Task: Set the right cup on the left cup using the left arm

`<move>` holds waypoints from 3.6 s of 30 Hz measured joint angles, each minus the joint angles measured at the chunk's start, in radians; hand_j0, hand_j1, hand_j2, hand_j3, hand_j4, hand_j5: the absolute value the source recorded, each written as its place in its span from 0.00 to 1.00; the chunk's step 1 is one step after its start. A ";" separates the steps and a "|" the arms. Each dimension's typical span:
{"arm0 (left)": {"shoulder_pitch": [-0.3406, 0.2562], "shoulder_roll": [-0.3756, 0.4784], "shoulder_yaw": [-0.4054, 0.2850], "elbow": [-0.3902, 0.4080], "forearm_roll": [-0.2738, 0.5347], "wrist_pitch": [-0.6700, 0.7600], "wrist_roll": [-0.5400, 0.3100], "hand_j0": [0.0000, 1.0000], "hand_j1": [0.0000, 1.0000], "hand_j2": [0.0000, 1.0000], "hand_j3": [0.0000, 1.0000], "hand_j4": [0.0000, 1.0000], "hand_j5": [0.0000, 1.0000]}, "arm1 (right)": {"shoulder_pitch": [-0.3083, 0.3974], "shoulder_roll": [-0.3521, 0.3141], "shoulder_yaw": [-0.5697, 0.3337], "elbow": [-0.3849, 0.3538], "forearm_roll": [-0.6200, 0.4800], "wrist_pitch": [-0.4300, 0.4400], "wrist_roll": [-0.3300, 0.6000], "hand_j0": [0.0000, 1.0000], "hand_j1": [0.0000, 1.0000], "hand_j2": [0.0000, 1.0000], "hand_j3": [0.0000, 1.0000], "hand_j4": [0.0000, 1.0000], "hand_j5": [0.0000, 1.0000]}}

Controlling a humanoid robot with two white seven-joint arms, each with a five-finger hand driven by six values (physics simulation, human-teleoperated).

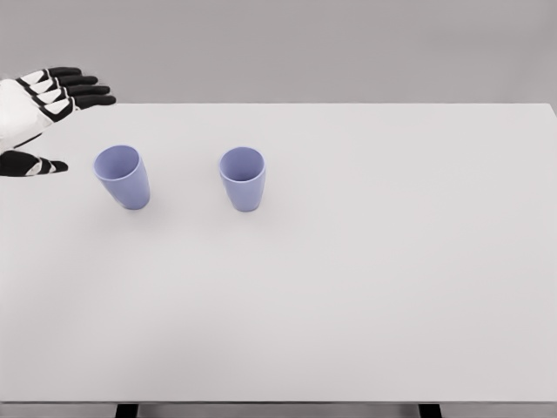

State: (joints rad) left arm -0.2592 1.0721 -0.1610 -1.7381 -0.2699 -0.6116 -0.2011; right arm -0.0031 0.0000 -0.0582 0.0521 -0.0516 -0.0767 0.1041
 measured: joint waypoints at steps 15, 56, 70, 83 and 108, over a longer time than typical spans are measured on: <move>-0.623 -0.169 -0.414 -0.008 0.297 0.251 -0.405 1.00 1.00 1.00 1.00 1.00 1.00 | 0.000 0.000 0.000 0.000 0.000 0.000 0.000 1.00 1.00 1.00 1.00 1.00 1.00; -1.037 -0.453 -1.184 0.399 0.284 0.338 -0.410 0.97 0.97 0.97 0.97 0.97 0.97 | 0.000 0.000 0.000 0.000 0.000 0.002 0.000 1.00 1.00 1.00 1.00 1.00 1.00; -1.023 -0.452 -1.184 0.390 0.177 0.341 -0.410 0.97 0.97 0.97 0.97 0.97 0.97 | 0.000 0.000 0.000 0.000 0.000 0.001 0.000 1.00 1.00 1.00 1.00 1.00 1.00; -1.022 -0.486 -1.182 0.397 0.155 0.348 -0.410 0.97 0.97 0.97 0.97 0.97 0.97 | 0.000 0.000 0.000 0.000 0.000 0.001 0.000 1.00 1.00 1.00 1.00 1.00 1.00; -1.003 -0.536 -1.184 0.466 0.134 0.350 -0.410 0.95 0.95 0.95 0.95 0.95 0.95 | 0.000 0.000 0.000 0.000 0.000 0.001 0.000 1.00 1.00 1.00 1.00 1.00 1.00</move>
State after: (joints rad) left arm -1.2625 0.5360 -1.3449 -1.2724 -0.1363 -0.2618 -0.6112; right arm -0.0031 0.0000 -0.0583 0.0521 -0.0518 -0.0753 0.1041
